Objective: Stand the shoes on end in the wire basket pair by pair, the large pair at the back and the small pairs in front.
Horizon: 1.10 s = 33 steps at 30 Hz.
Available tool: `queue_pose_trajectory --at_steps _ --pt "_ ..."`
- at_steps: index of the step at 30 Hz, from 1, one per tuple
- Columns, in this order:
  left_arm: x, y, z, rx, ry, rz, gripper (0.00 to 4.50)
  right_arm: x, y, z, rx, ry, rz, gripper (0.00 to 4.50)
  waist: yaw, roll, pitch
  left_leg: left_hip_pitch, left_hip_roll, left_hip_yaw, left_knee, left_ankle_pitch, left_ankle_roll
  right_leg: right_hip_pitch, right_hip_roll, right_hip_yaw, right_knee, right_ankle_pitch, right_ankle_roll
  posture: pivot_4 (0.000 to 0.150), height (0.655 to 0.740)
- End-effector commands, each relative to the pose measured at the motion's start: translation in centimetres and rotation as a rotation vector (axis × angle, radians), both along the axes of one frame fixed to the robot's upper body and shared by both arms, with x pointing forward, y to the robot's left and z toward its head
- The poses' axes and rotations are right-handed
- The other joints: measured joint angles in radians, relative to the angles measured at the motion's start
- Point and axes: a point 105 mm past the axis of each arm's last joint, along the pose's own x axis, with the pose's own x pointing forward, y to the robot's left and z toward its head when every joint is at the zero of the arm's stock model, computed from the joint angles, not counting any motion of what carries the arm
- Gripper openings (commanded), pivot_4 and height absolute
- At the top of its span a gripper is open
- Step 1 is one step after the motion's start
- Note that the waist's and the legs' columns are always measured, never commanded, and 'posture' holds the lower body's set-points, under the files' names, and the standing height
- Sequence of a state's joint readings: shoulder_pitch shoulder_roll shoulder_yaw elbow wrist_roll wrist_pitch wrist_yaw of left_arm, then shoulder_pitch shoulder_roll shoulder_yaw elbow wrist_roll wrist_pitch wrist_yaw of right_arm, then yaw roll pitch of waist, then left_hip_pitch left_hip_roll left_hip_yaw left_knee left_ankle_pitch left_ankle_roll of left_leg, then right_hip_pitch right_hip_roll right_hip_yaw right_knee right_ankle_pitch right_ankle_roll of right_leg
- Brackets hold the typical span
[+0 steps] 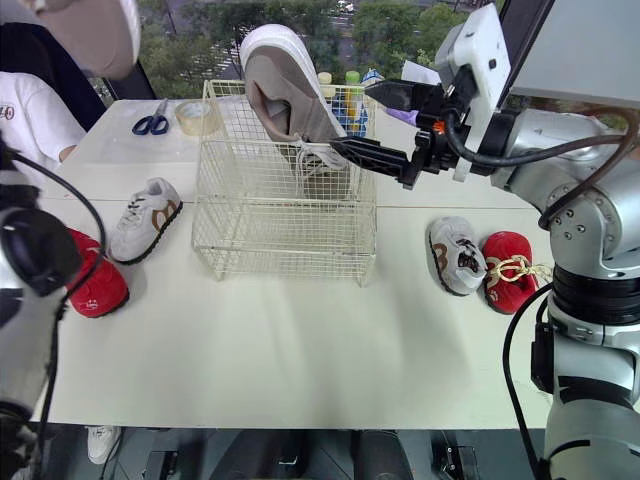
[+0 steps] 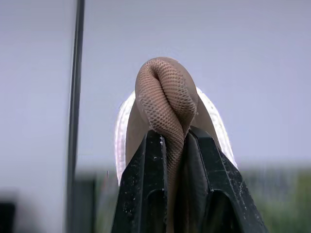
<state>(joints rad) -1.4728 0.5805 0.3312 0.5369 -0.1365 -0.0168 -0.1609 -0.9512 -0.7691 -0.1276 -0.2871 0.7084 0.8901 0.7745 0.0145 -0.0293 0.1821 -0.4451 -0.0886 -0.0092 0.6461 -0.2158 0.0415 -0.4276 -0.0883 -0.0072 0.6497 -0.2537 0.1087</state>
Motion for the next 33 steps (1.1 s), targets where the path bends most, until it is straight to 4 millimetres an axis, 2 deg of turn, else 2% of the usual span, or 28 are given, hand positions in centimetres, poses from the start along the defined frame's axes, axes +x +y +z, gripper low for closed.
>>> queue_pose_trajectory --at_steps 1,5,10,14,20,25,30,33 --pt "-1.0 -2.2 0.5 0.001 -0.107 -0.026 0.41 -1.1 -0.6 2.4 -0.014 -0.099 -0.022 4.50 -0.001 0.000 0.000 0.000 0.000 0.000 0.001 0.000 0.000 0.001 0.000 0.000 0.000 0.001 0.001 0.150 0.7358" --pt "-0.2 -4.3 -0.7 0.006 -0.093 -0.089 0.41 -1.3 -1.4 2.8 -0.039 -0.110 -0.067 4.50 -0.002 0.000 0.000 0.000 0.000 0.000 0.002 -0.003 0.005 0.000 0.000 0.000 0.000 0.002 0.001 0.150 0.7358" --pt "0.5 -7.7 -2.4 0.029 -0.040 -0.184 0.41 -1.4 -2.7 2.8 -0.051 -0.105 -0.122 4.50 -0.003 0.000 0.000 0.000 0.000 0.000 0.001 0.000 0.001 0.000 0.001 0.000 0.000 0.002 0.001 0.150 0.7358" --pt "1.5 -8.2 -4.0 0.011 0.017 -0.196 0.41 -0.9 -3.7 2.9 -0.035 -0.109 -0.166 4.50 0.000 0.000 0.000 0.000 0.000 0.000 0.001 -0.001 0.001 0.001 0.000 0.000 -0.001 0.002 0.001 0.150 0.7358" --pt "3.2 -9.8 -5.6 -0.006 0.044 -0.238 0.41 -0.9 -3.2 2.7 -0.017 -0.104 -0.149 4.50 0.005 0.000 -0.001 0.001 0.000 0.000 0.003 -0.003 0.006 0.002 0.000 0.000 0.000 0.002 0.001 0.150 0.7358" --pt "4.7 -11.2 -7.7 0.009 0.073 -0.230 0.41 -1.1 -3.4 2.8 -0.009 -0.111 -0.164 4.50 0.031 0.000 -0.001 0.001 0.000 0.000 0.005 -0.003 0.006 0.003 0.000 0.000 0.000 0.002 0.001 0.150 0.7358" --pt "5.3 -13.3 -9.8 0.127 0.083 -0.181 0.41 -1.4 -3.2 2.5 0.000 -0.107 -0.161 4.50 0.044 0.000 -0.003 0.002 0.000 0.000 0.006 -0.005 0.006 0.005 0.000 0.000 -0.002 0.003 0.003 0.150 0.7358" --pt "5.7 -13.3 -10.6 0.126 0.095 -0.157 0.41 -1.4 -3.0 2.4 0.011 -0.105 -0.156 4.50 0.052 0.000 -0.004 0.003 0.000 0.000 0.007 -0.006 0.006 0.007 0.000 0.000 -0.002 0.004 0.002 0.150 0.7358"
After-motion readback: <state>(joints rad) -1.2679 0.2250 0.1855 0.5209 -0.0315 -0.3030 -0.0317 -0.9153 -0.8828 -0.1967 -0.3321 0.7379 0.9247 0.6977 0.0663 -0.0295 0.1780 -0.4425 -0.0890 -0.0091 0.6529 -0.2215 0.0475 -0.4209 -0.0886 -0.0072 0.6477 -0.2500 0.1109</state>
